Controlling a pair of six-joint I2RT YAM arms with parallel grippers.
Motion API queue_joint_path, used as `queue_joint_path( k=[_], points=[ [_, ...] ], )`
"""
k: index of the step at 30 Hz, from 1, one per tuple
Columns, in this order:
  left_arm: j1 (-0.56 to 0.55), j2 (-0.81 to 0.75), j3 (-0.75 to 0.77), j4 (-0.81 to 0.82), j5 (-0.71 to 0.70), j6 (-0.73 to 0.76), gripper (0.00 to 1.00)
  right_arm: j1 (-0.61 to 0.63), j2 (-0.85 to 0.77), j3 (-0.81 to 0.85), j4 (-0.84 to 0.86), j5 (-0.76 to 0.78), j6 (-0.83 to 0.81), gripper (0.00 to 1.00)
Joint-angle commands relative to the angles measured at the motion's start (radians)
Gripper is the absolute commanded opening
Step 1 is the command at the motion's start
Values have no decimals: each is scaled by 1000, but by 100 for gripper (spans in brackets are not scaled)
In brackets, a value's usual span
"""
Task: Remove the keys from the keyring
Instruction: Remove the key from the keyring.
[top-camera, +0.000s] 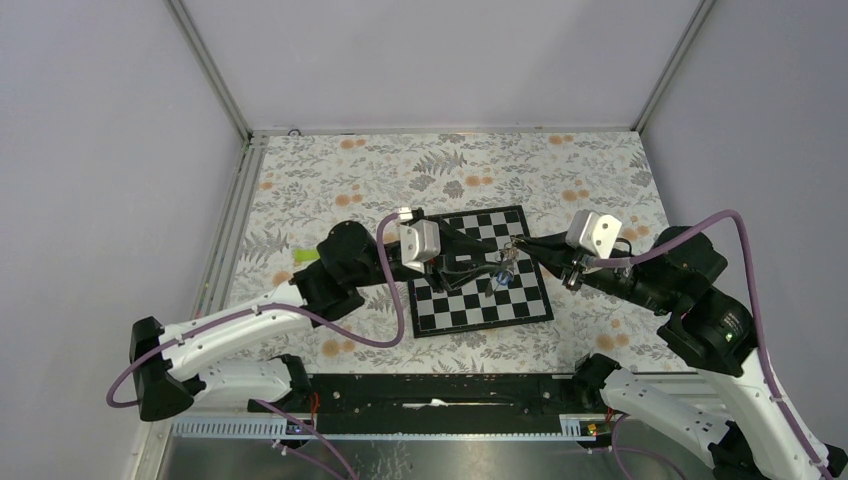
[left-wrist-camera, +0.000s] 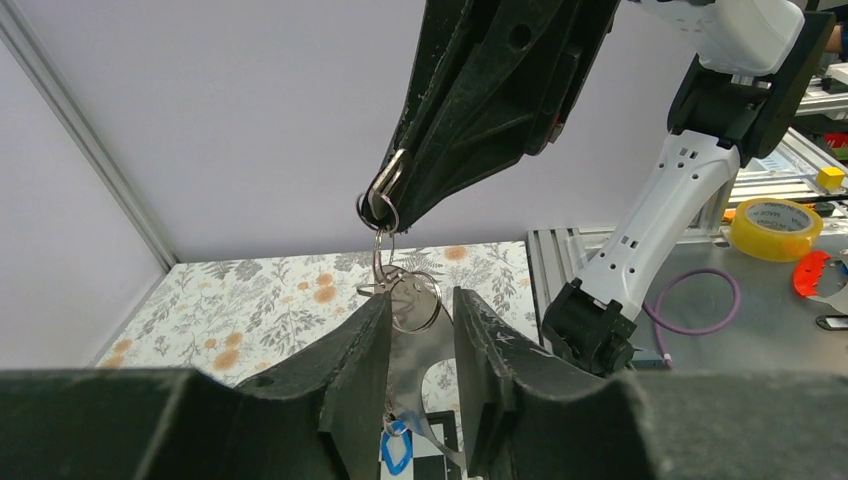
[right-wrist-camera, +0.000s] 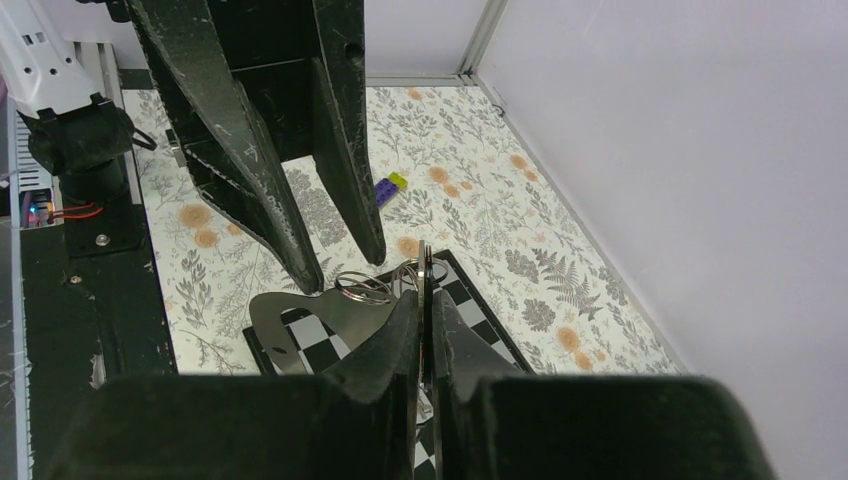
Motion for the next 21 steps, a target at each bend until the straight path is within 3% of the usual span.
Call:
queue_joint_path(
  k=[1,14,21],
  points=[
    [3,-43,-7,50,-22,-12,36,-3,-10,2,68,3,-17,0],
    [3,-93,-39,64,-80,-11,40,-3,-20,-1,80,-9,-8,0],
    [2,-29,-33,147,-20,-74,29,-2,-17,-4,94,-24,4,0]
  ],
)
